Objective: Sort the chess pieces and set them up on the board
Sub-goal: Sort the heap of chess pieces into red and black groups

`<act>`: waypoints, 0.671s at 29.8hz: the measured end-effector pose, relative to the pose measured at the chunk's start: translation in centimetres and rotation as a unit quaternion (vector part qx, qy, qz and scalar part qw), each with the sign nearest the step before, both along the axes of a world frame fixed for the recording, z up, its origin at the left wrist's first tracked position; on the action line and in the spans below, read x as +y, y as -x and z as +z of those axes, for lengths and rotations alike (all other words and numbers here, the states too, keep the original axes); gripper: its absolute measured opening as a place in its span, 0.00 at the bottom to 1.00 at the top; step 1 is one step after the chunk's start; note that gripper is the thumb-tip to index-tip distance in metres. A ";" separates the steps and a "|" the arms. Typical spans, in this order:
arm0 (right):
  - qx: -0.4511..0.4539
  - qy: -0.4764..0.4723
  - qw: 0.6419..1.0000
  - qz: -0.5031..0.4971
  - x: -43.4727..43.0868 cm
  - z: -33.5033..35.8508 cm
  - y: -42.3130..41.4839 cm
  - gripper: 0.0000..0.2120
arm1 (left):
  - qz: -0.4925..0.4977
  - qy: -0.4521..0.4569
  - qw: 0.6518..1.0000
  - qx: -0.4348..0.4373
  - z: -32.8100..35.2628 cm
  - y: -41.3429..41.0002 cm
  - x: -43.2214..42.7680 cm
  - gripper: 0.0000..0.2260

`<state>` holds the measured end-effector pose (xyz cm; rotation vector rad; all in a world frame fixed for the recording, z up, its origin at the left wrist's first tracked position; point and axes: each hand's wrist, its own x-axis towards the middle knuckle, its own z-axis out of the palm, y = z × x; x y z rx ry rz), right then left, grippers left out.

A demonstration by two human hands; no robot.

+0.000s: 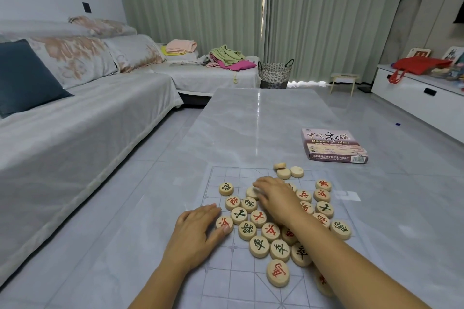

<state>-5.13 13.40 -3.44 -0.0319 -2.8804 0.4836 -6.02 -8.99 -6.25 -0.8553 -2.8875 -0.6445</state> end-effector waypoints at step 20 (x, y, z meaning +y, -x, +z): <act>0.054 0.364 0.916 -0.161 7.1 0.6 -15.3 0.14 | 0.005 -0.012 1.000 0.010 -0.4 0.4 -0.3 0.44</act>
